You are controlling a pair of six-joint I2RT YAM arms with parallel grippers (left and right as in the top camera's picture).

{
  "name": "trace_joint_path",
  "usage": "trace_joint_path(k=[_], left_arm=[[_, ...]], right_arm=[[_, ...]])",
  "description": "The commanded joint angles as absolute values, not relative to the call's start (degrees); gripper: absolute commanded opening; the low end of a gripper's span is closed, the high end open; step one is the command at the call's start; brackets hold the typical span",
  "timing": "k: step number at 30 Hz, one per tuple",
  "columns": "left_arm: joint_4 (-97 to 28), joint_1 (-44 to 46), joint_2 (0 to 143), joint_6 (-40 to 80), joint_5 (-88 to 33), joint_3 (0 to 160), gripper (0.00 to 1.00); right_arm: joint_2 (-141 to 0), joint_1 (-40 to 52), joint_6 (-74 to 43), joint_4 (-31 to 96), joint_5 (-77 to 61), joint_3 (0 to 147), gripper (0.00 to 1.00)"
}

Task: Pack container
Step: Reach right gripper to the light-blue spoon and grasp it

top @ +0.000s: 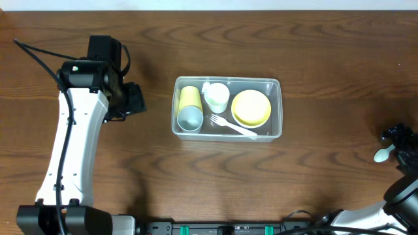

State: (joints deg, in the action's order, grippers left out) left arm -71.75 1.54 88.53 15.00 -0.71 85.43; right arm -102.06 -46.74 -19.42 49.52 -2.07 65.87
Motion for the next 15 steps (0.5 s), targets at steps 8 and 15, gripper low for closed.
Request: trace_joint_path(k=[8, 15], left_arm=[[-71.9, 1.2, 88.7, 14.7, -0.5, 85.2, 0.71], [-71.9, 1.2, 88.7, 14.7, -0.5, 85.2, 0.71]], right_arm=[[-104.4, -46.8, -21.8, 47.5, 1.7, 65.8, 0.89], [-105.6, -46.8, -21.8, 46.7, 1.7, 65.8, 0.89]])
